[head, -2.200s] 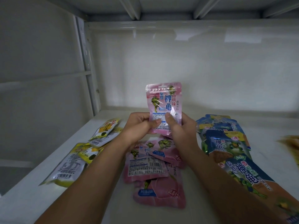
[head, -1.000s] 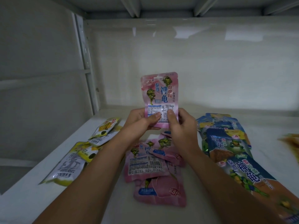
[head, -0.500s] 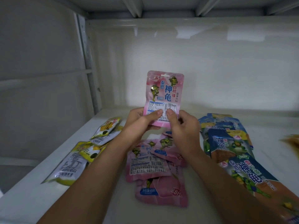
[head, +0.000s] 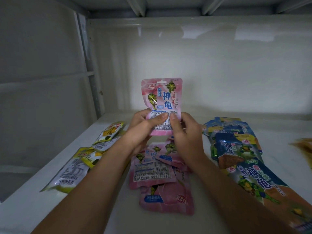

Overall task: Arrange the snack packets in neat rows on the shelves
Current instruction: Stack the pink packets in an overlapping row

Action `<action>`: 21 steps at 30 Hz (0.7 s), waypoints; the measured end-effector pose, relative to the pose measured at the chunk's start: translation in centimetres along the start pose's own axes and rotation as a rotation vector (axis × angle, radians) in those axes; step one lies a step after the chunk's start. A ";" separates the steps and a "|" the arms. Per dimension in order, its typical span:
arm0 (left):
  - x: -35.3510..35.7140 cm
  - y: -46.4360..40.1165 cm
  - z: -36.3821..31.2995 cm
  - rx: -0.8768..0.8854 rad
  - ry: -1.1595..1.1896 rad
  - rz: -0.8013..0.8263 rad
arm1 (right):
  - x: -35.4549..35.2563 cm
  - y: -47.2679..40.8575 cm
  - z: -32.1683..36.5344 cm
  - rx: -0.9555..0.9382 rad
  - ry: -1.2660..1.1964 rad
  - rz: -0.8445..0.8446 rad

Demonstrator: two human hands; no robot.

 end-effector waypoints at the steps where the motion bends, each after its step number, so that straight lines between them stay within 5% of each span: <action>1: -0.2 0.0 0.0 -0.001 0.014 -0.024 | -0.1 0.0 -0.1 0.005 0.001 -0.008; 21: -2.1 -1.0 -0.6 0.059 0.051 -0.084 | -0.6 0.0 0.0 0.031 -0.026 0.006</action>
Point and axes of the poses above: each hand's wrist, its own y-axis away from the middle knuckle, its own x-axis out of the palm, z = x × y, the point moved 8 cm from there along -y, towards the middle knuckle, and after that the axes turned 14 degrees about y, right-handed, at the moved point
